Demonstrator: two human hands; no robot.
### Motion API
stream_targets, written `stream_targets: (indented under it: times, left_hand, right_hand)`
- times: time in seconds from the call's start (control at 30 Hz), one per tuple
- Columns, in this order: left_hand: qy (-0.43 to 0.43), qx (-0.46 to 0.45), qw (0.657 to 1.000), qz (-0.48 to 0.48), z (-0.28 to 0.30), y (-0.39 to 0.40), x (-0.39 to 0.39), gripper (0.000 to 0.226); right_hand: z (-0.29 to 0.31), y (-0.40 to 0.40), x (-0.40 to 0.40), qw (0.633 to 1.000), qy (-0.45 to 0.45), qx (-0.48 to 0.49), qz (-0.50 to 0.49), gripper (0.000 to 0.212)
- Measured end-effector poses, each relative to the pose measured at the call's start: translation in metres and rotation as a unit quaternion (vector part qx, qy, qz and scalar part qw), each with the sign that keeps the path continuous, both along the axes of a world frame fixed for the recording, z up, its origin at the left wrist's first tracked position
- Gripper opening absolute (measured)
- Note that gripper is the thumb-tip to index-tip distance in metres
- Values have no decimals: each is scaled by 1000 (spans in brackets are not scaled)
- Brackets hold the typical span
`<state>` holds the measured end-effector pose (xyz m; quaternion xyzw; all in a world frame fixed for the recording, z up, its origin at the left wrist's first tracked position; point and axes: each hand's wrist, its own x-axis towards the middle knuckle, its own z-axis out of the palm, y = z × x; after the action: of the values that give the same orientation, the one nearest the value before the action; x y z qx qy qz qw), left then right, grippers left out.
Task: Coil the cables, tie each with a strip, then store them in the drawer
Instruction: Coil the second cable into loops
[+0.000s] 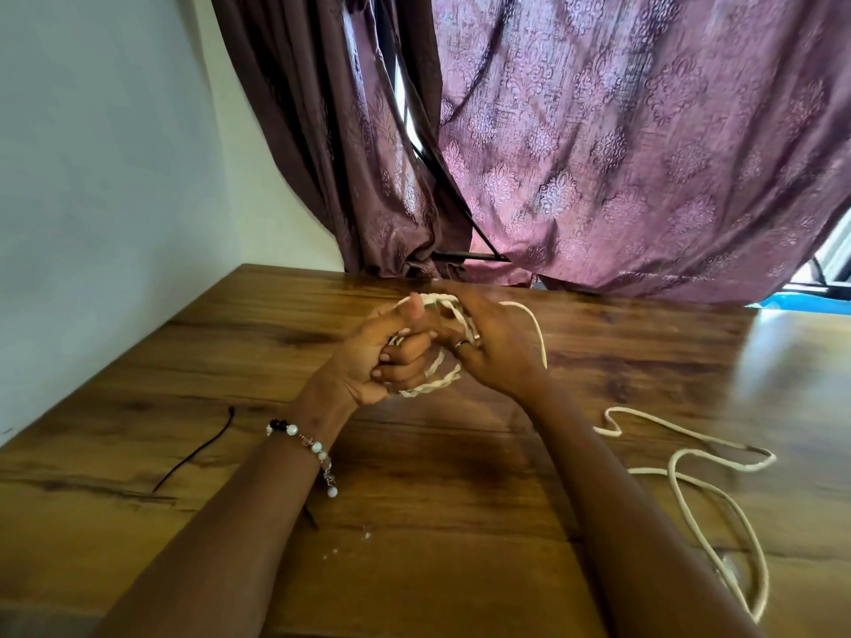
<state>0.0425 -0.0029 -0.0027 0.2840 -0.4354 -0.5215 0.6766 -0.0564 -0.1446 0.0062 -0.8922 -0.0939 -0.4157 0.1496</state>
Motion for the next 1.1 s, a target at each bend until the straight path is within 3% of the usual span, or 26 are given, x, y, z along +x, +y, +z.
stream_targets:
  times: [0.13, 0.2, 0.4, 0.7, 0.87, 0.97, 1.1]
  left_hand:
    - [-31, 6, 999, 30, 0, 1, -5, 26]
    - [-24, 14, 997, 71, 1, -1, -6, 27]
    - [-49, 61, 953, 294, 6, -12, -14, 25]
    - [-39, 101, 944, 311, 6, -8, -9, 40]
    - [-61, 136, 921, 360, 2, -17, -16, 40]
    - [-36, 141, 918, 368, 3, -18, -13, 42]
    - [80, 148, 895, 414, 6, -7, 8, 43]
  right_hand:
    - [-1, 2, -1, 992, 21, 119, 31, 19]
    - [-2, 1, 2, 988, 43, 144, 19, 20]
    - [-7, -3, 7, 993, 69, 51, -82, 33]
    - [-10, 9, 9, 974, 80, -76, -199, 32]
    - [-14, 13, 12, 944, 106, -83, -301, 34]
    - [-20, 8, 14, 970, 105, -18, -221, 33]
    - [-19, -1, 12, 976, 183, 109, -51, 68]
